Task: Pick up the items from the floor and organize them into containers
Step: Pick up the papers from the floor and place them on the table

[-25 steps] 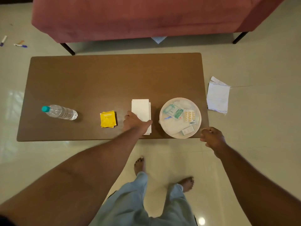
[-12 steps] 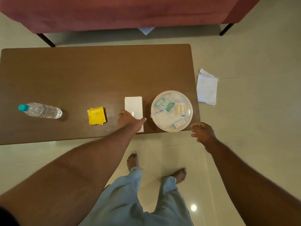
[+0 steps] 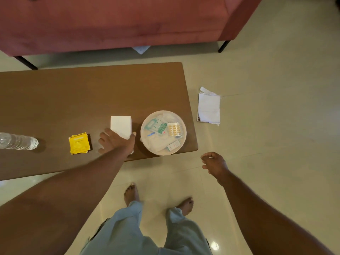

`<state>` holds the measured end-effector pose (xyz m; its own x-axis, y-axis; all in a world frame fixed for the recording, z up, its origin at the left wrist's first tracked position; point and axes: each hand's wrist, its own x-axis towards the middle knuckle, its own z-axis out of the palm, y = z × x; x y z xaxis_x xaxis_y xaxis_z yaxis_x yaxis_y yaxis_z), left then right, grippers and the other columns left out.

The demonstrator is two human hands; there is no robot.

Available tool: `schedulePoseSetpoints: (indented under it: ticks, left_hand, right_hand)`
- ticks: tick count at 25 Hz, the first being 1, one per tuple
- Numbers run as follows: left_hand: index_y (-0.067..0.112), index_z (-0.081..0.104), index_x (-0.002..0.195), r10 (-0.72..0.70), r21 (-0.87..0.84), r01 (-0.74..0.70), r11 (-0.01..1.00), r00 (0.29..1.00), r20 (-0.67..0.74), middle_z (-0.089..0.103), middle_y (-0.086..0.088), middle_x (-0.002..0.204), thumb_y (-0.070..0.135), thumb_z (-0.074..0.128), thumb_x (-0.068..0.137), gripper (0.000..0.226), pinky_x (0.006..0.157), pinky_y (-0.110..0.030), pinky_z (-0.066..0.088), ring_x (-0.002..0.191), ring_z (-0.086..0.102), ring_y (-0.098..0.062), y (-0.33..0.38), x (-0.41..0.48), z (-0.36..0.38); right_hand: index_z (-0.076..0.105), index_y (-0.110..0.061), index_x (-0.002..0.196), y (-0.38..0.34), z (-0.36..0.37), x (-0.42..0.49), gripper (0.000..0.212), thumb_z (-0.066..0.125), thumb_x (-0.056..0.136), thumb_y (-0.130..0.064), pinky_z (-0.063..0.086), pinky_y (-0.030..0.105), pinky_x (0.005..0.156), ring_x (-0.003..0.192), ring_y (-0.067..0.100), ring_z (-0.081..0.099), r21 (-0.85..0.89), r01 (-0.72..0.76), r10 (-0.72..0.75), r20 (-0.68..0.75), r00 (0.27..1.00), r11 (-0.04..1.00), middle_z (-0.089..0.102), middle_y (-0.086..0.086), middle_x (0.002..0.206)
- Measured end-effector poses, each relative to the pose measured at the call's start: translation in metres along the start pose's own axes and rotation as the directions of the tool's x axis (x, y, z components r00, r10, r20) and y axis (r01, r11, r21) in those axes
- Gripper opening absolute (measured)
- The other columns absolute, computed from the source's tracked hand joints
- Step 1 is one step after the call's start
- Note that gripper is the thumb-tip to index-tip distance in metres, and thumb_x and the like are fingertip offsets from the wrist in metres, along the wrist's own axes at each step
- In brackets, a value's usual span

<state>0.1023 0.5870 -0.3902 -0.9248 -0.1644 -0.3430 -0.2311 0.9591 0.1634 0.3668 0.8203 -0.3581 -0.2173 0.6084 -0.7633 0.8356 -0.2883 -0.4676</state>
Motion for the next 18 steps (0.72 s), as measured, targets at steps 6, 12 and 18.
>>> schedulePoseSetpoints:
  ticks: [6,12,18]
  left_hand:
    - [0.009,0.04,0.141,0.137,-0.015,-0.14,0.99,0.983,-0.121,0.04,-0.013,0.145,0.06,0.064,0.081,0.083,0.096,-0.055,0.038,0.131,0.037,-0.033,0.067,-0.083,-0.001]
    - [0.013,0.044,0.133,0.441,-0.329,-0.413,0.849,0.897,0.013,0.05,-0.006,0.131,0.044,0.069,0.086,0.061,0.091,-0.046,0.05,0.117,0.054,-0.03,0.173,-0.171,0.014]
    - [0.017,0.055,0.111,0.461,-0.416,-0.35,0.839,0.864,0.204,0.068,-0.001,0.102,0.039,0.069,0.086,0.035,0.09,-0.04,0.05,0.1,0.064,-0.025,0.28,-0.164,0.063]
  right_hand:
    - [0.07,-0.022,0.099,0.011,-0.099,0.016,0.015,0.068,0.088,-0.032,0.046,0.027,0.063,0.08,0.017,0.075,0.056,0.034,-0.034,-0.008,0.999,0.998,0.073,-0.003,0.09]
    - [0.07,-0.015,0.099,0.026,-0.195,0.049,0.017,0.069,0.09,-0.029,0.045,0.027,0.065,0.071,0.018,0.07,0.114,-0.008,0.01,-0.017,1.0,0.993,0.069,0.0,0.083]
    - [0.069,-0.018,0.098,-0.007,-0.256,0.129,0.015,0.069,0.088,-0.03,0.042,0.025,0.058,0.069,0.016,0.07,0.076,-0.033,0.034,-0.015,0.999,0.997,0.069,-0.001,0.083]
